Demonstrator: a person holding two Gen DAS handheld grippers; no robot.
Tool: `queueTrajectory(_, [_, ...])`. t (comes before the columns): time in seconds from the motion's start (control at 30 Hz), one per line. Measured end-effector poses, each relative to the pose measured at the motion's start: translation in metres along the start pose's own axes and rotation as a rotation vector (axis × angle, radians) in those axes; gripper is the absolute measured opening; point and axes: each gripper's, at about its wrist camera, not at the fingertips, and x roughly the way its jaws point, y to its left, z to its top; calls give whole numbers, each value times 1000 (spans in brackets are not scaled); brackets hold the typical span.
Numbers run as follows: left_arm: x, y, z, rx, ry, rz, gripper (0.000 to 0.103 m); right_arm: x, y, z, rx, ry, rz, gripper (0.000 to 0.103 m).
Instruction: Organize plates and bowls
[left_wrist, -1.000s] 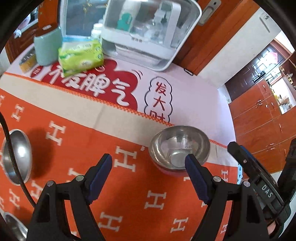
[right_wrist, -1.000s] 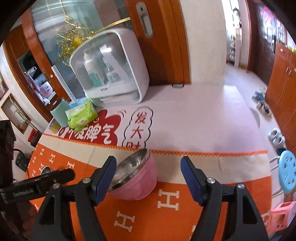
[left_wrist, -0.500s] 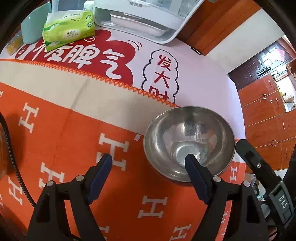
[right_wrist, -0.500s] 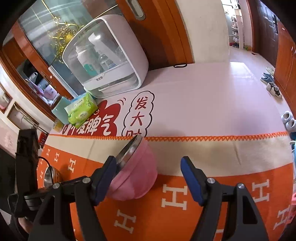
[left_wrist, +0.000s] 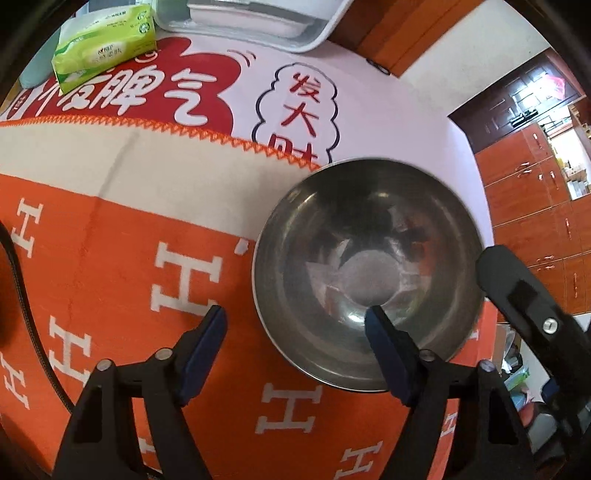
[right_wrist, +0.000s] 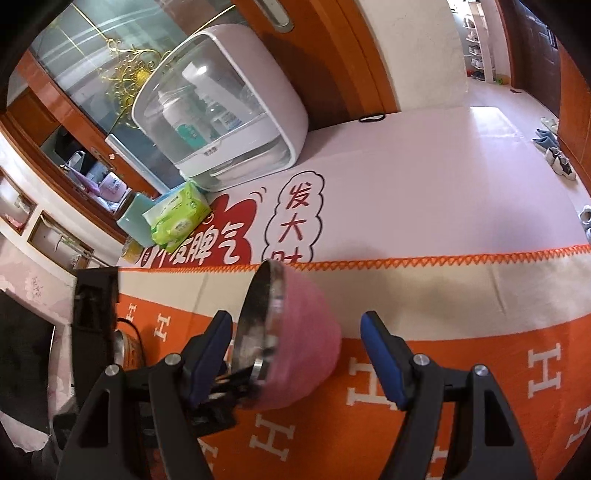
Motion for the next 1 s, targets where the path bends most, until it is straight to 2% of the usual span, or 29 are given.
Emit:
queueTrajectory(0.33, [16, 10, -3, -48, 56, -28, 49, 7, -6, -7, -2, 22, -54, 48])
queueTrajectory(0.43, [19, 12, -4, -53, 65, -40, 40, 8, -14, -10, 17, 24, -82, 37])
queueTrajectory(0.53, [21, 12, -6, -53, 70, -73, 30, 9, -23, -12, 41, 21, -104, 19])
queueTrajectory(0.73, [21, 8, -11, -39, 72, -99, 24, 5, -36, -21, 93, 33, -96, 17])
queueTrajectory(0.8, [19, 5, -11, -31, 70, -102, 16, 4, -37, -25, 97, 40, -100, 15])
queueTrajectory(0.87, [17, 2, -13, -18, 70, -104, 13, 3, -39, -31, 103, 51, -104, 14])
queueTrajectory(1.0, [10, -2, -24, 3, 82, -90, 12, -5, -43, -47, 127, 69, -115, 12])
